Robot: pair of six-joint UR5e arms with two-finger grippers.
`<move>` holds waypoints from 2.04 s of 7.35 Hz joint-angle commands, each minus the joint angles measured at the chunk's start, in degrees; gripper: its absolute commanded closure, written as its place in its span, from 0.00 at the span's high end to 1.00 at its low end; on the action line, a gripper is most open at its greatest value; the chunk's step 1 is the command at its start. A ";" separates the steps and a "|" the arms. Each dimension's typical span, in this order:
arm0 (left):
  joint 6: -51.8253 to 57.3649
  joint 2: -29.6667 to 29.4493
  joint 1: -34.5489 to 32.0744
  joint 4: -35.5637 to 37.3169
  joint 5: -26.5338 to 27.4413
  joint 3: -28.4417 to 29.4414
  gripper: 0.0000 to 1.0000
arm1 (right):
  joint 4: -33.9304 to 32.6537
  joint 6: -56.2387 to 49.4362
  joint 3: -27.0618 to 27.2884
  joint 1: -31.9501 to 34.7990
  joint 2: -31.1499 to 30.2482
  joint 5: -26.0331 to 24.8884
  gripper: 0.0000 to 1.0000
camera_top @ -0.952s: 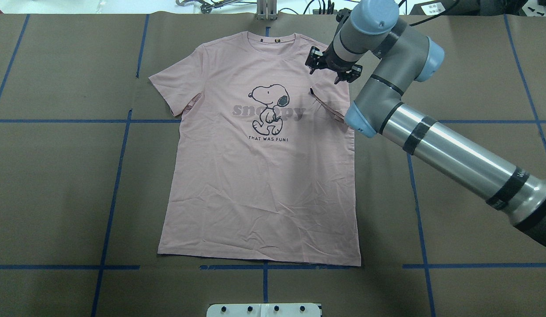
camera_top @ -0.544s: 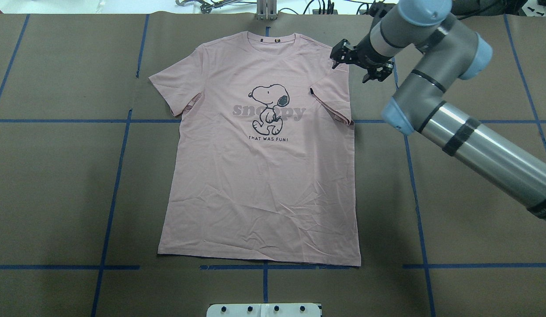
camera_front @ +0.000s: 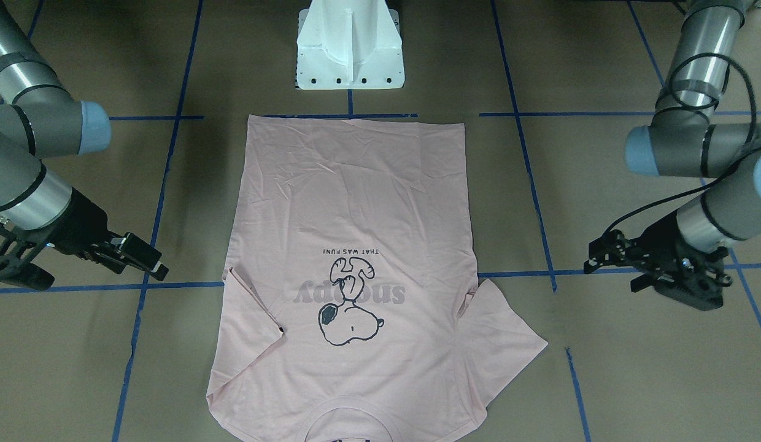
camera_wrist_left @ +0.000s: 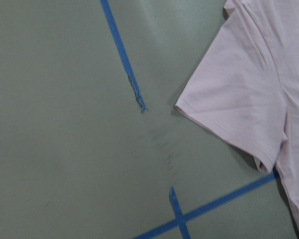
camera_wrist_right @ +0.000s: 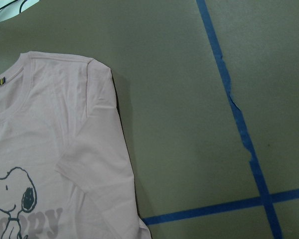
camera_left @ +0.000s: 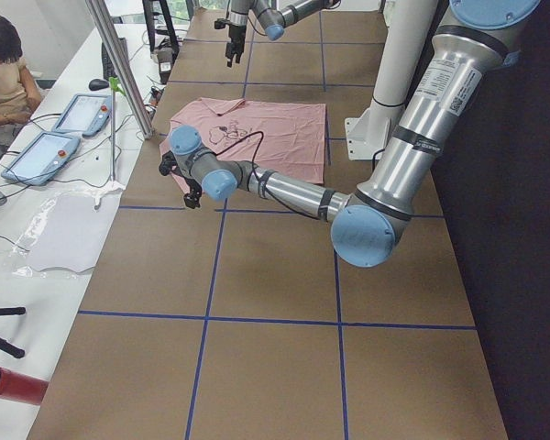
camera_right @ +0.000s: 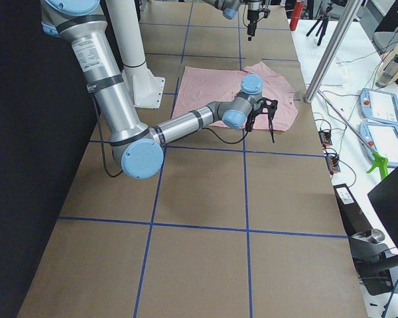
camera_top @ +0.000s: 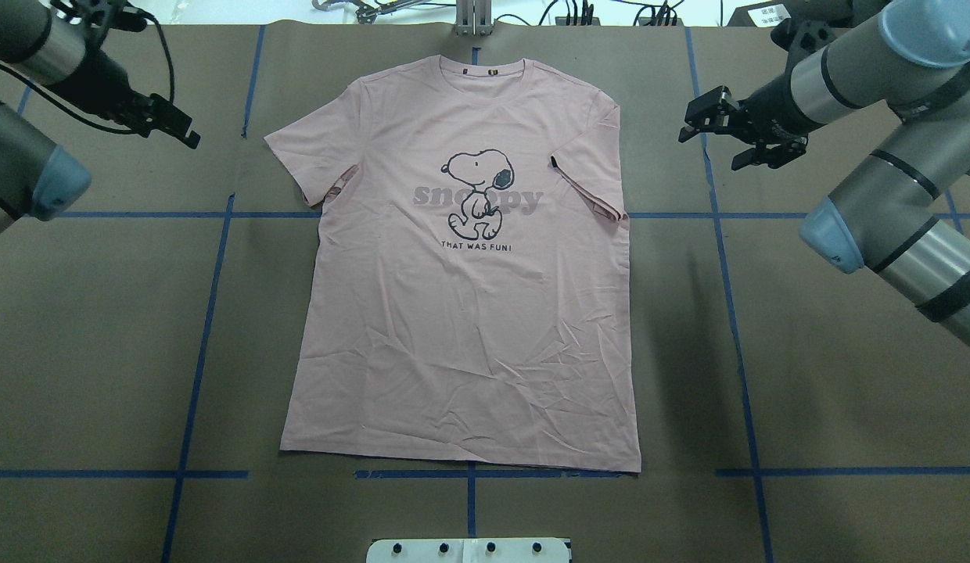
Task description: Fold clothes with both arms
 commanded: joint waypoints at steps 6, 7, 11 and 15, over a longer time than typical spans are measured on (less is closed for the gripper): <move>-6.80 -10.99 4.68 -14.15 10.90 19.37 0.63 | 0.05 -0.34 4.20 0.04 -5.07 0.51 1.00; -6.89 -11.60 5.30 -14.34 11.27 20.43 0.63 | 0.05 -0.34 4.28 0.04 -5.07 0.51 1.00; -7.06 -12.31 6.45 -17.49 12.15 22.98 0.57 | 0.05 -0.34 4.28 0.13 -5.16 0.51 1.00; -7.06 -12.49 6.97 -17.59 12.15 23.07 0.25 | 0.05 -0.34 4.11 0.04 -5.16 0.24 1.00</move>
